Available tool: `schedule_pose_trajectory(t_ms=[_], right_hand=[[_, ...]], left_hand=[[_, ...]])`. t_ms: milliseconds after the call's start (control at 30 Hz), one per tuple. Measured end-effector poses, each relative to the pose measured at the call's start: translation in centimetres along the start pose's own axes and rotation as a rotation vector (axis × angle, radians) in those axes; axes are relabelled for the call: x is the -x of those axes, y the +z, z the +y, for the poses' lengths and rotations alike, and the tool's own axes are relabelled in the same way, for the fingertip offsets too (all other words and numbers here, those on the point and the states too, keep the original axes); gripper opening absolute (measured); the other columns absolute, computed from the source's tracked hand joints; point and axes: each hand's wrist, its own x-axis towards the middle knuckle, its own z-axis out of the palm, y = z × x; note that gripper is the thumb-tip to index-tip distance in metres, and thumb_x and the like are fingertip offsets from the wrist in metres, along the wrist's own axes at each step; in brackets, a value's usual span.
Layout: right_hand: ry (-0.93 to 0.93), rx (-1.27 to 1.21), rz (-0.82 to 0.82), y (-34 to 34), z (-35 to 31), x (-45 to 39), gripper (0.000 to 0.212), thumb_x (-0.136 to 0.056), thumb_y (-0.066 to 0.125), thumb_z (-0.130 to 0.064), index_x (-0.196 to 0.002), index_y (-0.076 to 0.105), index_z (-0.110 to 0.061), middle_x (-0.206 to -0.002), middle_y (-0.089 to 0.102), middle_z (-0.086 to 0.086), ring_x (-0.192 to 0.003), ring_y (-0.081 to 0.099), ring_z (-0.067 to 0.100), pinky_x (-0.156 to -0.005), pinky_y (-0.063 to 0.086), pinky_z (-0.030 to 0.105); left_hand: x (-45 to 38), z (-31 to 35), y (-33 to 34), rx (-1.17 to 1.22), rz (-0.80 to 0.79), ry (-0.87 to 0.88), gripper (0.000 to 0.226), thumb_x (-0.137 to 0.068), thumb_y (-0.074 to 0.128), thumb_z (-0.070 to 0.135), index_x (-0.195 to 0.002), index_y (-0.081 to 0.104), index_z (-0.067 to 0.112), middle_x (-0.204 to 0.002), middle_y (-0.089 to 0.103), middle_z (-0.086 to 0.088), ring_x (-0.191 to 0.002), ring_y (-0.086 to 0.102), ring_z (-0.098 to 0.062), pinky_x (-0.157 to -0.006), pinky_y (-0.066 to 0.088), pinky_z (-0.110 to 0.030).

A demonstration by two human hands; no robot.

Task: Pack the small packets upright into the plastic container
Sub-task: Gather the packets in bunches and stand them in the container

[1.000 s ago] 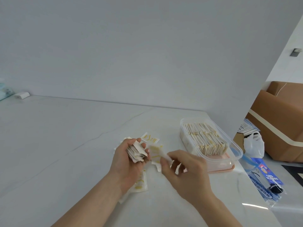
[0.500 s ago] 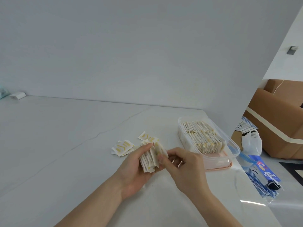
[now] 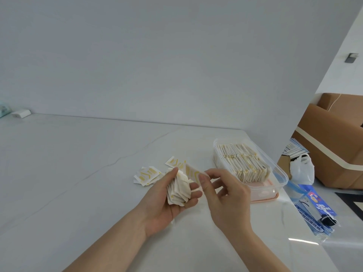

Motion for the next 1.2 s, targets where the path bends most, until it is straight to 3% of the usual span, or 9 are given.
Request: schedule_pose_trajectory(t_ms=[133, 300, 433, 567, 633, 700, 767, 967, 1200], right_hand=[[-0.08, 0.081, -0.063, 0.6, 0.8, 0.3, 0.006, -0.092, 0.074, -0.032, -0.088, 0.071, -0.029, -0.08, 0.069, -0.02, -0.074, 0.067, 0.006, -0.053, 0.046, 0.023], [-0.181, 0.157, -0.248, 1.1, 1.4, 0.4, 0.019, -0.087, 0.077, -0.045, -0.097, 0.074, -0.029, -0.093, 0.067, -0.021, -0.091, 0.057, 0.007, -0.067, 0.048, 0.019], [-0.24, 0.242, -0.337, 0.7, 1.4, 0.2, 0.051, -0.073, 0.082, -0.057, -0.114, 0.07, -0.028, -0.105, 0.065, -0.022, -0.097, 0.054, 0.006, -0.079, 0.05, 0.024], [-0.255, 0.237, -0.347, 0.9, 1.7, -0.1, 0.054, -0.07, 0.086, -0.047, -0.116, 0.066, -0.027, -0.108, 0.063, -0.021, -0.102, 0.055, 0.01, -0.08, 0.054, 0.034], [-0.236, 0.231, -0.36, 0.5, 1.7, -0.3, 0.071, -0.067, 0.086, -0.057, -0.127, 0.06, -0.029, -0.12, 0.058, -0.023, -0.112, 0.052, 0.007, -0.09, 0.051, 0.031], [-0.17, 0.25, -0.436, 0.0, 1.7, -0.5, 0.105, -0.059, 0.082, -0.071, -0.148, 0.043, -0.03, -0.139, 0.047, -0.024, -0.128, 0.041, 0.001, -0.104, 0.04, 0.024], [-0.139, 0.277, -0.54, -0.2, 1.7, -0.5, 0.124, -0.054, 0.08, -0.075, -0.158, 0.029, -0.031, -0.147, 0.038, -0.026, -0.135, 0.032, -0.002, -0.109, 0.035, 0.025], [-0.251, 0.258, -0.415, 0.2, 1.6, -0.4, 0.082, -0.052, 0.083, -0.066, -0.123, 0.067, -0.029, -0.112, 0.062, -0.025, -0.108, 0.052, 0.003, -0.091, 0.048, 0.038], [-0.299, 0.333, -0.495, 0.2, 1.4, -0.2, 0.089, -0.051, 0.085, -0.067, -0.129, 0.061, -0.03, -0.125, 0.058, -0.025, -0.117, 0.05, 0.005, -0.096, 0.043, 0.033]], left_hand=[[0.4, -0.2, 0.4, 0.004, -0.061, 0.009, 0.058, -0.105, 0.047, 0.042, -0.132, 0.058, -0.009, -0.127, 0.07, -0.023, -0.118, 0.069, -0.035, -0.109, 0.047, -0.049], [0.5, 0.1, 0.1, -0.015, -0.062, 0.032, 0.047, -0.101, 0.053, 0.043, -0.117, 0.066, 0.001, -0.105, 0.071, -0.019, -0.1, 0.073, -0.03, -0.086, 0.06, -0.036], [0.4, 0.0, 0.2, -0.098, -0.061, 0.074, 0.033, -0.098, 0.057, 0.033, -0.106, 0.072, 0.004, -0.102, 0.071, -0.014, -0.1, 0.072, -0.024, -0.088, 0.05, -0.037], [0.4, -0.1, 0.3, -0.111, -0.108, 0.088, 0.032, -0.102, 0.052, 0.029, -0.1, 0.074, 0.006, -0.102, 0.071, -0.015, -0.101, 0.072, -0.026, -0.091, 0.044, -0.041], [0.4, 0.0, 0.2, -0.17, -0.122, 0.087, 0.029, -0.096, 0.058, 0.027, -0.107, 0.071, 0.003, -0.104, 0.069, -0.016, -0.098, 0.073, -0.026, -0.088, 0.047, -0.04], [0.4, 0.0, 0.1, -0.246, -0.15, 0.049, 0.04, -0.089, 0.069, 0.024, -0.12, 0.065, -0.001, -0.11, 0.067, -0.018, -0.095, 0.074, -0.027, -0.079, 0.054, -0.037], [0.7, -0.3, 0.1, -0.305, -0.202, -0.004, 0.054, -0.084, 0.07, 0.022, -0.131, 0.059, -0.003, -0.111, 0.067, -0.017, -0.093, 0.074, -0.027, -0.068, 0.056, -0.035], [0.9, -0.5, -0.1, -0.427, -0.288, -0.014, 0.053, -0.087, 0.071, 0.023, -0.129, 0.057, -0.007, -0.111, 0.064, -0.016, -0.098, 0.066, -0.024, -0.079, 0.055, -0.031], [0.9, -0.8, -0.2, -0.465, -0.319, -0.017, 0.034, -0.089, 0.073, 0.022, -0.12, 0.07, 0.009, -0.113, 0.071, -0.012, -0.109, 0.068, -0.025, -0.096, 0.052, -0.04]])
